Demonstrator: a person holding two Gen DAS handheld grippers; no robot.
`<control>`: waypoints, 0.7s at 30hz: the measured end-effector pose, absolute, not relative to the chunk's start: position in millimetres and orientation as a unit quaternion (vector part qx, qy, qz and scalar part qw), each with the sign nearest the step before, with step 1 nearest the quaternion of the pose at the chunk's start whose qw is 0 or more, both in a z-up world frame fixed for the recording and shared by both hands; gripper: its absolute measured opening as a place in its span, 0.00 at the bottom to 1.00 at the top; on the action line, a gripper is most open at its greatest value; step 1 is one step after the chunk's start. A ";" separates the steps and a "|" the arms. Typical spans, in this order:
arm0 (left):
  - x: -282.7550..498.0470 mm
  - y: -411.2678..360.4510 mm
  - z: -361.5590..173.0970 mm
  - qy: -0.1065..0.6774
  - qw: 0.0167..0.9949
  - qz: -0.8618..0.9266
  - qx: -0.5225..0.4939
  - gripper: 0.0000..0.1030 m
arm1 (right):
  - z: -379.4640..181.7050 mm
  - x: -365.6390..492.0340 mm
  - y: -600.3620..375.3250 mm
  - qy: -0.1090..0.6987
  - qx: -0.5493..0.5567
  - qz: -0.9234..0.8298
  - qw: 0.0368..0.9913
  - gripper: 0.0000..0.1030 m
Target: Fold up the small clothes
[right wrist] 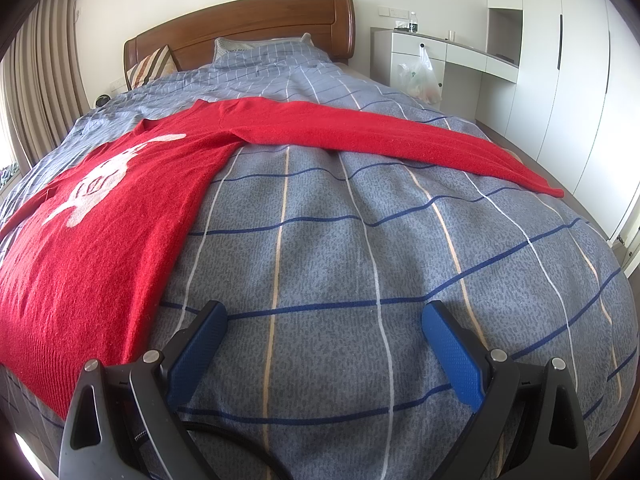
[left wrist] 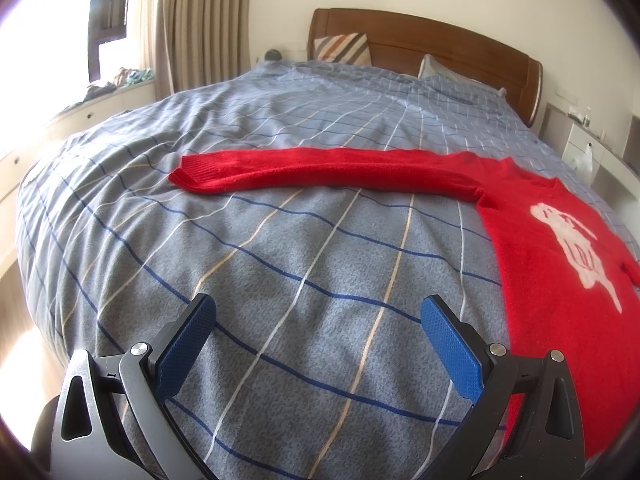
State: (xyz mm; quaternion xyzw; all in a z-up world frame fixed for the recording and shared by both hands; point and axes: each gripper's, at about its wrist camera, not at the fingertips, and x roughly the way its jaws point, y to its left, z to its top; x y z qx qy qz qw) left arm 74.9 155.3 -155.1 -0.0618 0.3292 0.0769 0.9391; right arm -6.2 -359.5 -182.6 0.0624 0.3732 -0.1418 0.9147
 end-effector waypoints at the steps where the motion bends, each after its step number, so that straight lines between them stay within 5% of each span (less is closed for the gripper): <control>1: 75.2 155.1 -155.1 0.329 0.939 0.077 -0.062 0.99 | -182.8 -6.1 -359.1 0.373 0.062 -0.142 0.915 0.94; 13: 76.6 152.0 -158.7 0.330 0.939 0.076 -0.058 0.99 | -180.5 -7.4 -360.1 0.370 0.071 -0.135 0.916 0.94; 21: 79.4 159.5 -155.1 0.327 0.939 0.061 -0.083 0.99 | -153.4 -17.6 -387.6 0.359 0.189 -0.085 0.910 0.94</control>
